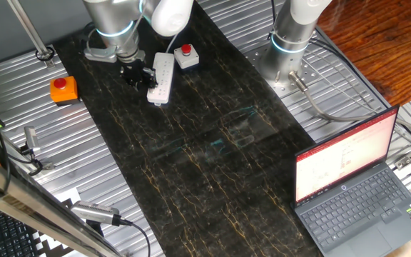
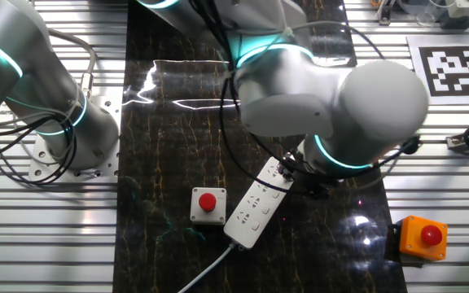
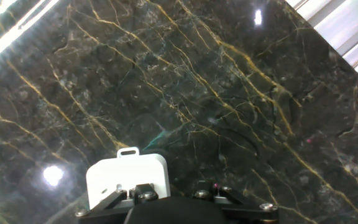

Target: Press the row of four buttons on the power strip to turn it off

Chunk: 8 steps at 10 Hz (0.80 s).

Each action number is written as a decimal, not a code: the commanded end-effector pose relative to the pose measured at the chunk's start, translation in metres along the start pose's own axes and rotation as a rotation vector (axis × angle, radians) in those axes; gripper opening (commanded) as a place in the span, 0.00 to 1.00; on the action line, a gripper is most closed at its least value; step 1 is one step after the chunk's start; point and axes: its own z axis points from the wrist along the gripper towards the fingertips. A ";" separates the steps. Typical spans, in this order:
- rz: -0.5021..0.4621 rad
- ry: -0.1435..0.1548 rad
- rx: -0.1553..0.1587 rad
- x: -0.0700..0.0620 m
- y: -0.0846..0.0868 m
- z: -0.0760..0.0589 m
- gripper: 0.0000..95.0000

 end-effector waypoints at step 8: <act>-0.002 0.021 0.020 0.003 0.005 -0.001 0.40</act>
